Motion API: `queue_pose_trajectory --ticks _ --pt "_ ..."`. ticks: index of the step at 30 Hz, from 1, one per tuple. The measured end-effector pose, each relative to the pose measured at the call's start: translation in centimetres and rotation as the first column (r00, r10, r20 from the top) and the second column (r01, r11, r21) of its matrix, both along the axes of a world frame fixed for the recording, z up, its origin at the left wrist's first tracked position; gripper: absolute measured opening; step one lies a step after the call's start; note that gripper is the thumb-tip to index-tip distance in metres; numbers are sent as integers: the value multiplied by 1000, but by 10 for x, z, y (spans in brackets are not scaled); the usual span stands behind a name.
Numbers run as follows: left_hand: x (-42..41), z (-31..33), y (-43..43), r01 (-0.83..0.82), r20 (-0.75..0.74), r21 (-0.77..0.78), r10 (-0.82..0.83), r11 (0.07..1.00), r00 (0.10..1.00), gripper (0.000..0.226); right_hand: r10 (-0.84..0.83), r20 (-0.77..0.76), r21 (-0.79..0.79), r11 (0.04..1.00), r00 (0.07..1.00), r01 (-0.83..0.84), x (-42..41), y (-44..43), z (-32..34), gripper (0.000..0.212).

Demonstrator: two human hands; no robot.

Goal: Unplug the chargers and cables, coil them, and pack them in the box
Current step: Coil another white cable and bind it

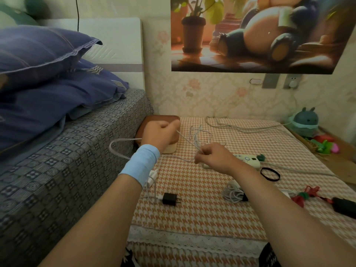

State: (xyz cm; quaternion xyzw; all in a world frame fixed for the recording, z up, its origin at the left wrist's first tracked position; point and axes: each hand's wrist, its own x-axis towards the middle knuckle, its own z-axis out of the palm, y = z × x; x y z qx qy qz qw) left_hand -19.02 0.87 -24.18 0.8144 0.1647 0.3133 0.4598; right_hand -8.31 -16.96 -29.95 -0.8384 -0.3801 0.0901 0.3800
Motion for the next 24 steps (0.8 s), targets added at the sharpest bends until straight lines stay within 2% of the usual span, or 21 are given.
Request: queue_pose_trajectory --ticks 2,5,8,10,11,12,14,17,18,20,22,24 --pt "1 5 7 -69 172 -128 91 989 981 45 2 51 -38 999 999 0 6 1 -10 30" --pt "5 2 16 -97 222 -100 117 990 968 47 -49 26 -78 996 998 51 18 3 -22 32" --pt "16 -11 27 -205 146 -22 206 979 968 50 -93 -8 -67 993 996 93 32 10 -24 28" --pt "23 -19 39 -301 50 158 296 941 954 45 -95 13 -57 994 995 96 39 15 -26 31" --pt "27 -24 46 -317 -16 273 333 908 943 35 -91 26 -51 994 996 92 42 17 -27 31" --pt "30 -28 49 -299 -93 384 359 874 929 22 -81 36 -42 996 996 83 43 19 -28 30" --pt "40 -33 47 -186 -215 556 357 810 909 38 -69 64 -13 998 996 69 47 25 -26 28" --pt "60 -38 28 64 -225 690 130 721 966 43 -38 85 37 999 996 35 47 36 -16 22" --pt "65 -39 20 164 -273 670 34 724 961 51 -16 77 65 998 997 11 48 39 -12 23" --pt "71 -40 6 346 -441 513 -105 786 892 60 27 68 121 992 997 -35 49 44 -7 24" --pt "71 -41 2 366 -491 443 -119 818 863 50 33 76 144 989 997 -44 54 45 -8 27" --pt "72 -40 4 312 -499 490 -31 814 866 34 -21 57 146 989 998 13 60 43 -10 12"
